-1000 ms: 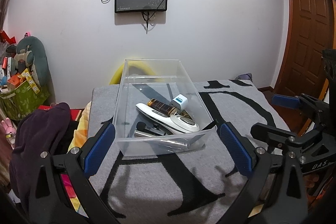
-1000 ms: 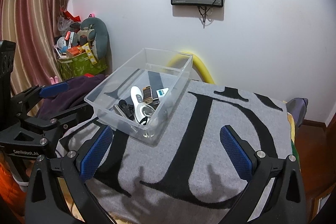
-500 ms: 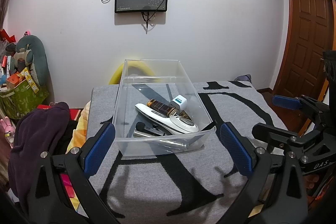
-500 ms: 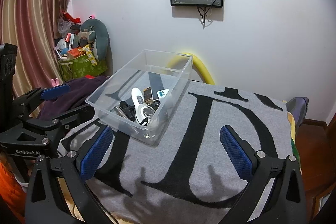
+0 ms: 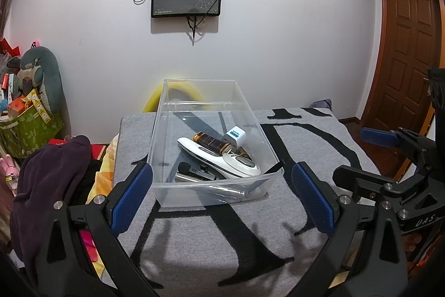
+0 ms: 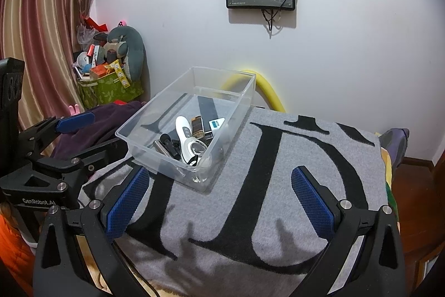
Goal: Organize rigid objects
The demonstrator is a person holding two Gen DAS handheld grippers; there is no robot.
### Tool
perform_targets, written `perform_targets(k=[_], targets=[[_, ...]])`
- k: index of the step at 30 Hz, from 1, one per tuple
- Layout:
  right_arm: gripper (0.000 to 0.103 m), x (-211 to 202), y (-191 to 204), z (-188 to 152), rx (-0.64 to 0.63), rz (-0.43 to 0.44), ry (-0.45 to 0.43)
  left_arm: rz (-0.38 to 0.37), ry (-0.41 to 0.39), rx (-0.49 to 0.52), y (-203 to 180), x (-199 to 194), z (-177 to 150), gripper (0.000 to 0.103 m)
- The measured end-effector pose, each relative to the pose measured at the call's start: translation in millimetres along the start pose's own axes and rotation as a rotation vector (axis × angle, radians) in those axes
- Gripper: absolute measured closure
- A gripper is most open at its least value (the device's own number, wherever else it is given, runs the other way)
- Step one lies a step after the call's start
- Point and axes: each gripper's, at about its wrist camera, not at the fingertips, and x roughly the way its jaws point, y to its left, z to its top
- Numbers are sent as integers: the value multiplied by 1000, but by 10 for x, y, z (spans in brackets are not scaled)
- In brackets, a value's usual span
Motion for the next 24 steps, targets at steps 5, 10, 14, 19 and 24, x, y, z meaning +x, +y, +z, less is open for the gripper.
perform_targets(k=[5, 10, 14, 19, 24], targets=[[1, -8, 10, 6, 2, 3, 1, -1, 0, -2, -5, 1, 1, 1], [1, -15, 38, 2, 4, 7, -1, -9, 1, -8, -35, 4, 10, 1], [1, -17, 52, -5, 5, 12, -3, -14, 1, -7, -46, 5, 14, 1], [1, -21, 78, -7, 0, 15, -5, -24, 2, -7, -46, -3, 11, 1], [1, -15, 85, -11, 2, 15, -4, -34, 3, -8, -50, -5, 10, 1]])
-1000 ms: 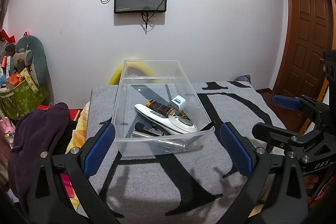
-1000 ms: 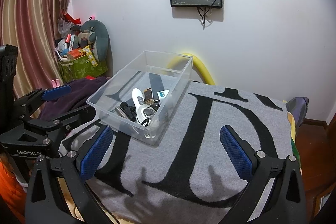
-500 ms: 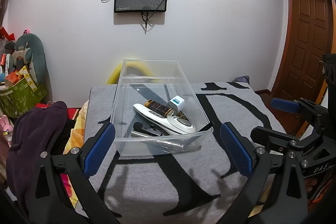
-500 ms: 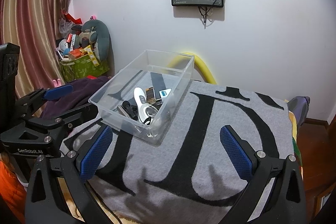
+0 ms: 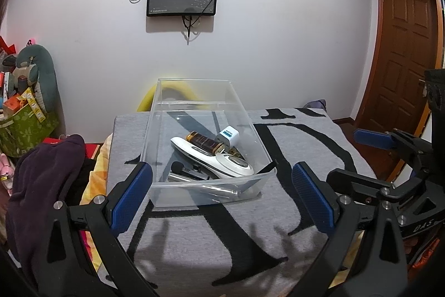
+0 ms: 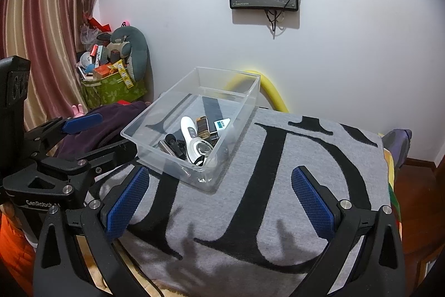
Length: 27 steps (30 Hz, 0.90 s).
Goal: Organize rigid objects
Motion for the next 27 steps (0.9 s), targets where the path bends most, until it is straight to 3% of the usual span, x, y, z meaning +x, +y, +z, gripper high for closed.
perform_targets(k=[27], targets=[[1, 17, 5, -22, 4, 2, 6, -12, 24, -25, 56, 50, -24, 1]])
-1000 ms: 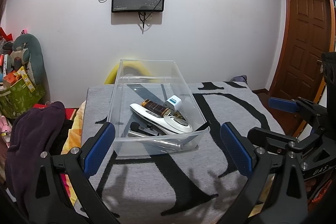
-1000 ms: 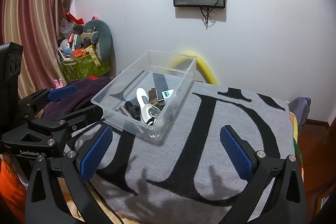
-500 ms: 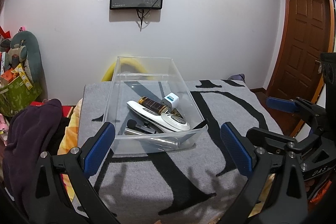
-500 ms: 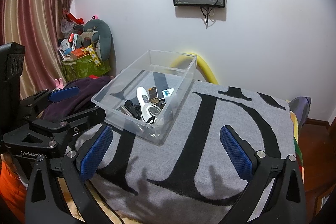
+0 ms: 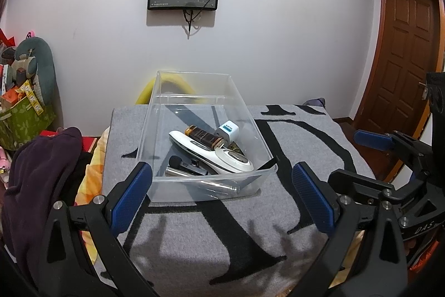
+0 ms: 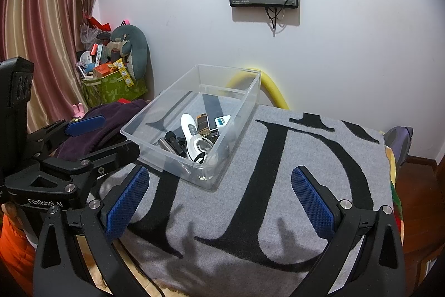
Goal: Organize rigid objects
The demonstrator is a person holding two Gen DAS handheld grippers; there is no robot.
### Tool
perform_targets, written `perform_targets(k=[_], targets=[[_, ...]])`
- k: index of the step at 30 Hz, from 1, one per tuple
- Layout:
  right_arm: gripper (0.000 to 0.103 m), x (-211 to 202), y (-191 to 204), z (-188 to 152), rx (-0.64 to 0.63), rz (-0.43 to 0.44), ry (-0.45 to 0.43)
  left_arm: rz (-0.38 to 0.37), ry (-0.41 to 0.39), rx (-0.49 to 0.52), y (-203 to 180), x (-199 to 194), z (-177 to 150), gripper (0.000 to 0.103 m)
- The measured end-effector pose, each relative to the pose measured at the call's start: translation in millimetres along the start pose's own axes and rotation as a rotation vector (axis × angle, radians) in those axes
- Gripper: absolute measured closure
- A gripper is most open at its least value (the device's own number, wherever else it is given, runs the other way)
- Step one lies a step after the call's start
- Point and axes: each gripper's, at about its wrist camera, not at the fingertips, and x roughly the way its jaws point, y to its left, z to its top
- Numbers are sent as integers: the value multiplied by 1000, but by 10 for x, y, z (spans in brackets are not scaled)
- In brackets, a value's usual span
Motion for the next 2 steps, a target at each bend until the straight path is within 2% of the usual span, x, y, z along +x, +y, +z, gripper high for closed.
perform_targets(k=[2], targets=[[1, 0, 4, -1, 0, -1, 0, 0, 1, 1, 0, 5, 2, 1]])
